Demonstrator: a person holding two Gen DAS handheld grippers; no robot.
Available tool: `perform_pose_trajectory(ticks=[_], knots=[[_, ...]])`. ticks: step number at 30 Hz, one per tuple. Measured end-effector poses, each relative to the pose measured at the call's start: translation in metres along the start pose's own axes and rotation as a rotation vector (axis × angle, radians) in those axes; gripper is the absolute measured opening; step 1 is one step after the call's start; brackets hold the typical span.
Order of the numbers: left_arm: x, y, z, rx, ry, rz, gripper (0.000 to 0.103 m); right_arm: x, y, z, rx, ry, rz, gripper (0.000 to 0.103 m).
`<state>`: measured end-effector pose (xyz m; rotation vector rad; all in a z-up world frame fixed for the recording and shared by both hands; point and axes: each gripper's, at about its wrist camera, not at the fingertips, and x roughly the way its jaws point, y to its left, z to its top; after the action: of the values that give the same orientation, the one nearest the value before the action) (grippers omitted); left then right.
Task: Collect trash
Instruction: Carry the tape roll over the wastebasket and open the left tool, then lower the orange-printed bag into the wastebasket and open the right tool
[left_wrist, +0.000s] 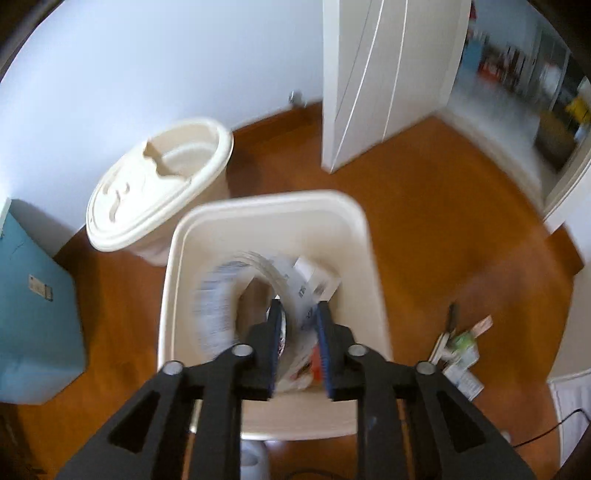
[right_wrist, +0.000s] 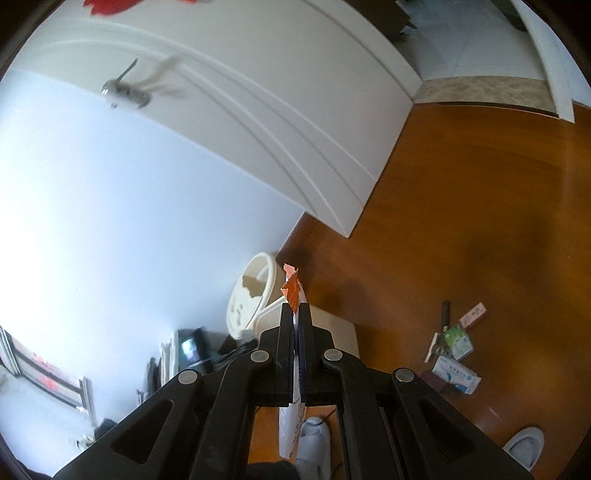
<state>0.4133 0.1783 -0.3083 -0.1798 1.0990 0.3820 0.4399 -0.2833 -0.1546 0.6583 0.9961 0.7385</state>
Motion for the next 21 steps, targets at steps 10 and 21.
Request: perform_pose_trajectory(ticks=[10, 21], knots=[[-0.045, 0.049, 0.000, -0.050, -0.047, 0.014, 0.065, 0.045, 0.073, -0.027, -0.061, 0.076, 0.007, 0.002], [-0.162, 0.125, -0.025, -0.095, -0.155, 0.043, 0.071, 0.219, 0.172, -0.065, -0.130, 0.133, 0.041, 0.002]])
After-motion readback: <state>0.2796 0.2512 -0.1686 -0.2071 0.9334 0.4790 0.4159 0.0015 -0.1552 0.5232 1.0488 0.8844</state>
